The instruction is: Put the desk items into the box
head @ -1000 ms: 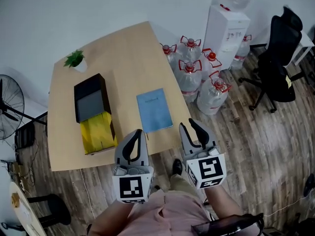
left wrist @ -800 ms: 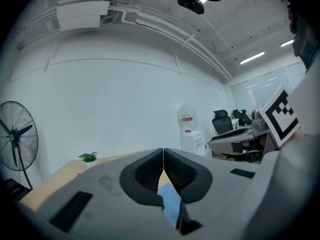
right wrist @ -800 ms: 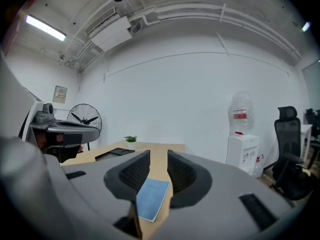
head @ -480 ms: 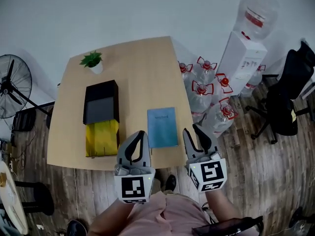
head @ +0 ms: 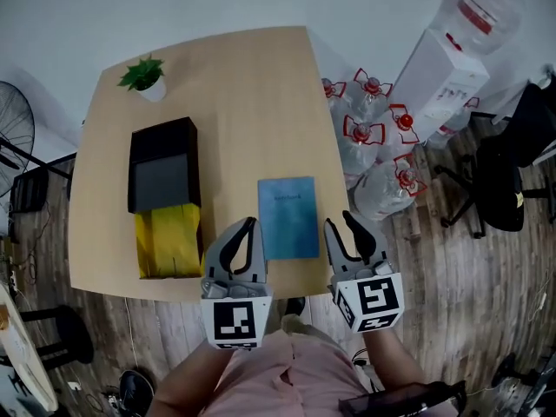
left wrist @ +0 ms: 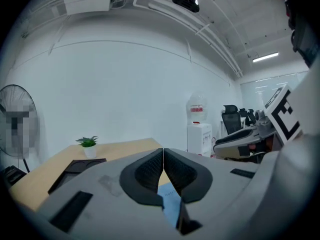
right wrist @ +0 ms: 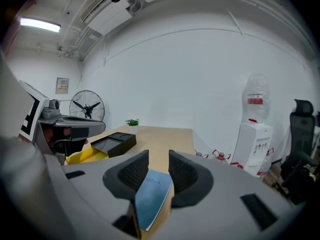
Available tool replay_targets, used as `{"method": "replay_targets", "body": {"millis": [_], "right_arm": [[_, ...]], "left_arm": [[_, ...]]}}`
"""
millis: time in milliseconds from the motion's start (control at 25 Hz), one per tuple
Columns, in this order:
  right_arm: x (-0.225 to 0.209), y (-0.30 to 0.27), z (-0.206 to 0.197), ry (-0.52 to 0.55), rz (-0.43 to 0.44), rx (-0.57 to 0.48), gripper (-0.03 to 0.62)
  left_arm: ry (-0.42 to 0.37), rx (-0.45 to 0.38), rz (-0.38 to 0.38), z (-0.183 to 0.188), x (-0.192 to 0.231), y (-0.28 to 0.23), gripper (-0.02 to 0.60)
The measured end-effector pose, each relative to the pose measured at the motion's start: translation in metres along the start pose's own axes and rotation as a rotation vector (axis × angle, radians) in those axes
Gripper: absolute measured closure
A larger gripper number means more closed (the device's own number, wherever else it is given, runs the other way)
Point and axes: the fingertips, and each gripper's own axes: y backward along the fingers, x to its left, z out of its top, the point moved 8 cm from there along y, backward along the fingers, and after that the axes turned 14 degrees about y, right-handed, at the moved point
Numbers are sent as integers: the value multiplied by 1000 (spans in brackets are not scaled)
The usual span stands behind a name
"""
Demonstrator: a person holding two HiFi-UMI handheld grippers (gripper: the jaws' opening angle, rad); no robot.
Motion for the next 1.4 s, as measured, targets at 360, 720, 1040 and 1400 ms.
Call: {"method": "replay_targets", "body": {"millis": [360, 720, 1040, 1400], "right_arm": [[6, -56, -54, -96, 37, 159, 451], [24, -84, -114, -192, 77, 320, 415], [36, -91, -139, -254, 95, 412, 398], [31, -96, -140, -320, 128, 436, 399]], "left_arm": [[36, 183, -6, -54, 30, -43, 568], [17, 333, -45, -113, 44, -69, 568], [30, 414, -84, -147, 53, -80, 568], [28, 481, -91, -167, 52, -86, 568]]}}
